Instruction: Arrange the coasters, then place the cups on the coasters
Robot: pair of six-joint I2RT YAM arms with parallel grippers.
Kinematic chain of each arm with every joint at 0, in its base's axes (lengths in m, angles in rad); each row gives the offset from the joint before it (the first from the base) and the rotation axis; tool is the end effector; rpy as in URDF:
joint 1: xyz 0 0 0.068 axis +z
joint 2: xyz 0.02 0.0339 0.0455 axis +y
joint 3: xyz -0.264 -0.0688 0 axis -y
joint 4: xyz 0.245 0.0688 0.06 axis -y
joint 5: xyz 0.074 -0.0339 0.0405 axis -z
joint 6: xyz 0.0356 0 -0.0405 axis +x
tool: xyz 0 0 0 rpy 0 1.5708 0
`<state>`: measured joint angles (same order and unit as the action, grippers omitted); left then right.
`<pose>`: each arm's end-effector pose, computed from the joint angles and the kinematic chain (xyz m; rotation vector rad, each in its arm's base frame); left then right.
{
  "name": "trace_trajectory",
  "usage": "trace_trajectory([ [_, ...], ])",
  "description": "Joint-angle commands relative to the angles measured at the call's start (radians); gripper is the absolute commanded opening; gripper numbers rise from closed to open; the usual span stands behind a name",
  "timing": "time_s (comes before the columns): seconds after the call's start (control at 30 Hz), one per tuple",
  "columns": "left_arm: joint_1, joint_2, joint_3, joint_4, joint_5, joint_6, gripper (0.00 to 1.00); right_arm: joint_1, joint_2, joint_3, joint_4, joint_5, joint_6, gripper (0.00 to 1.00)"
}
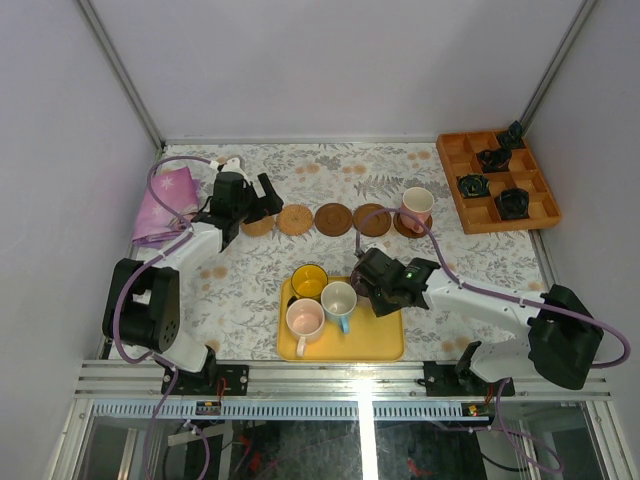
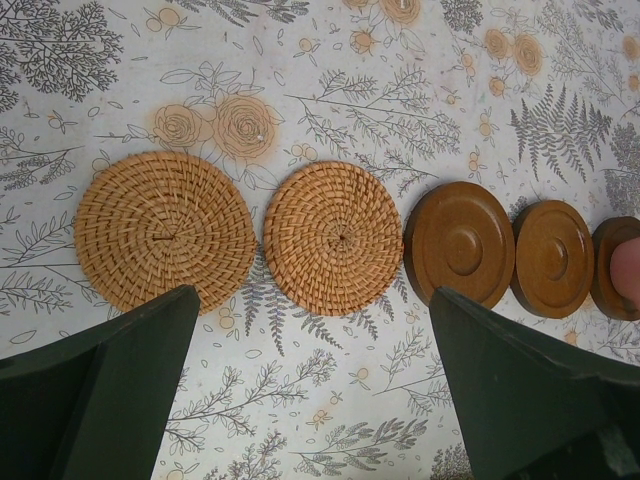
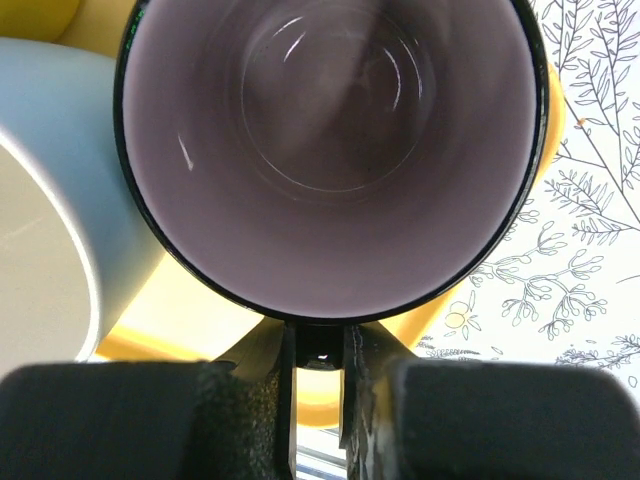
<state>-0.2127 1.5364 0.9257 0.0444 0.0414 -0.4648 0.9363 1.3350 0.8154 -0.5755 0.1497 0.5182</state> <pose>0.3306 -0.0729 0.2272 -0.2482 2.1547 -0.4382 0.1529 0.1988 0.2035 -0.5076 2.6268 0.2813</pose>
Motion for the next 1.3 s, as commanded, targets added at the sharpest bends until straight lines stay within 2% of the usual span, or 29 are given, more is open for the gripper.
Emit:
trace_trajectory([
  [0.0, -0.003, -0.002, 0.013, -0.009, -0.014, 0.026, 1.00, -0.002, -0.032, 0.020, -0.001, 0.065, 0.008, 0.00],
  [0.27, -0.004, -0.034, -0.009, -0.014, -0.050, 0.035, 1.00, -0.001, -0.110, 0.096, -0.009, 0.223, -0.006, 0.00],
  [0.37, -0.004, -0.061, -0.032, -0.022, -0.072, 0.037, 1.00, -0.007, -0.091, 0.158, -0.006, 0.310, -0.046, 0.00],
  [0.5, -0.005, -0.087, -0.062, -0.032, -0.089, 0.030, 1.00, -0.050, -0.027, 0.230, 0.024, 0.352, -0.107, 0.00],
  [0.83, -0.014, -0.187, -0.130, -0.075, -0.139, 0.035, 0.98, -0.274, 0.131, 0.372, 0.174, 0.283, -0.222, 0.00],
  [0.97, -0.049, -0.221, -0.138, -0.108, -0.183, 0.041, 0.97, -0.309, 0.232, 0.446, 0.209, 0.251, -0.265, 0.00],
  [1.27, -0.149, -0.245, -0.156, -0.160, -0.285, -0.005, 0.97, -0.372, 0.422, 0.578, 0.215, 0.191, -0.246, 0.00],
])
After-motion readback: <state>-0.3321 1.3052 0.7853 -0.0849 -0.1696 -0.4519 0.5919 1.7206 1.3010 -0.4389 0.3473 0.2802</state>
